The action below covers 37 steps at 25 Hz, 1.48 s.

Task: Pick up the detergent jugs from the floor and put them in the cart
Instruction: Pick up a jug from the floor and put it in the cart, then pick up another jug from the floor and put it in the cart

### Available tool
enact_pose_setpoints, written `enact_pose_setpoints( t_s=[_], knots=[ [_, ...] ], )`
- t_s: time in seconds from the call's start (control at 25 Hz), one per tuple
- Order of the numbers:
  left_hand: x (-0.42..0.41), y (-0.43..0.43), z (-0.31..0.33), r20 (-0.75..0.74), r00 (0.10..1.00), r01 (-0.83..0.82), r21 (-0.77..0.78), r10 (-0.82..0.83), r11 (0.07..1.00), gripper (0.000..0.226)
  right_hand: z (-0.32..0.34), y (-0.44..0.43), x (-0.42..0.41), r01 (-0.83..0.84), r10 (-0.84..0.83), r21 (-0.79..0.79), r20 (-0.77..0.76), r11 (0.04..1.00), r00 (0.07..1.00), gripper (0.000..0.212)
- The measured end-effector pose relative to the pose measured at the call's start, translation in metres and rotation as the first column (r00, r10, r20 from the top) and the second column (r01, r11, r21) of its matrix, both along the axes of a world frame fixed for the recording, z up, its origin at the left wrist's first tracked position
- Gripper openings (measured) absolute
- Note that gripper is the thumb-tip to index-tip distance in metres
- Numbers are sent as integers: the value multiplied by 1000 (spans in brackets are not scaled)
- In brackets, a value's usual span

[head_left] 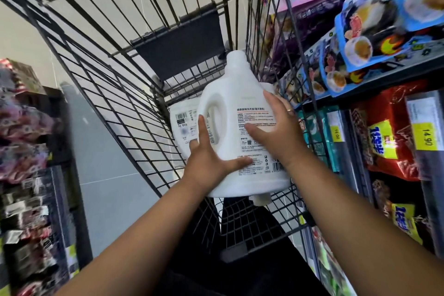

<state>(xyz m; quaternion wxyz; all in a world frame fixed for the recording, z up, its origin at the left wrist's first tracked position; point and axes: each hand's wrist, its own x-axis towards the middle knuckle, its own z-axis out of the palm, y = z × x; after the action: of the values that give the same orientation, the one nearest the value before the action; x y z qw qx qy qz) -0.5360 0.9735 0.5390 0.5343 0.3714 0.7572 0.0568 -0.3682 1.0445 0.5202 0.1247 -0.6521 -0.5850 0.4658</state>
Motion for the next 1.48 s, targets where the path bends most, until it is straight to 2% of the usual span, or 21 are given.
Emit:
enact_pose_setpoints(
  t_s=[0.12, 0.48, 0.72, 0.84, 0.96, 1.16, 1.32, 1.48],
  knots=[
    [6, 3, 2, -20, 1000, 12, 13, -12, 1000, 148, 3, -1, 1, -19, 16, 77, 43, 997, 999, 85],
    [31, 24, 6, 7, 997, 74, 133, -75, 988, 140, 6, -4, 13, 65, -60, 148, -36, 987, 998, 77],
    [29, 25, 7, 26, 996, 84, 125, -88, 989, 133, 15, -8, 24, 108, -96, 180, -73, 978, 993, 76],
    [23, 28, 16, -6, 991, 134, 114, -134, 984, 126, 24, -16, 28, 151, -138, 177, -85, 973, 987, 76],
    [14, 27, 30, -42, 984, 178, 178, -174, 968, 115, 36, -27, 29, 215, -196, 180, -117, 960, 974, 79],
    [-10, 24, 57, -65, 933, 353, 366, -354, 861, 107, 72, -65, 25, 395, -379, 211, -116, 894, 918, 80],
    [-19, 13, 91, -47, 856, 472, 478, -515, 741, 102, 105, -125, 15, 607, -600, 233, -109, 760, 793, 80],
    [-5, -15, 127, 4, 733, 562, 560, -680, 609, 97, 141, -200, 16, 739, -748, 266, -87, 619, 658, 78]
  ],
)
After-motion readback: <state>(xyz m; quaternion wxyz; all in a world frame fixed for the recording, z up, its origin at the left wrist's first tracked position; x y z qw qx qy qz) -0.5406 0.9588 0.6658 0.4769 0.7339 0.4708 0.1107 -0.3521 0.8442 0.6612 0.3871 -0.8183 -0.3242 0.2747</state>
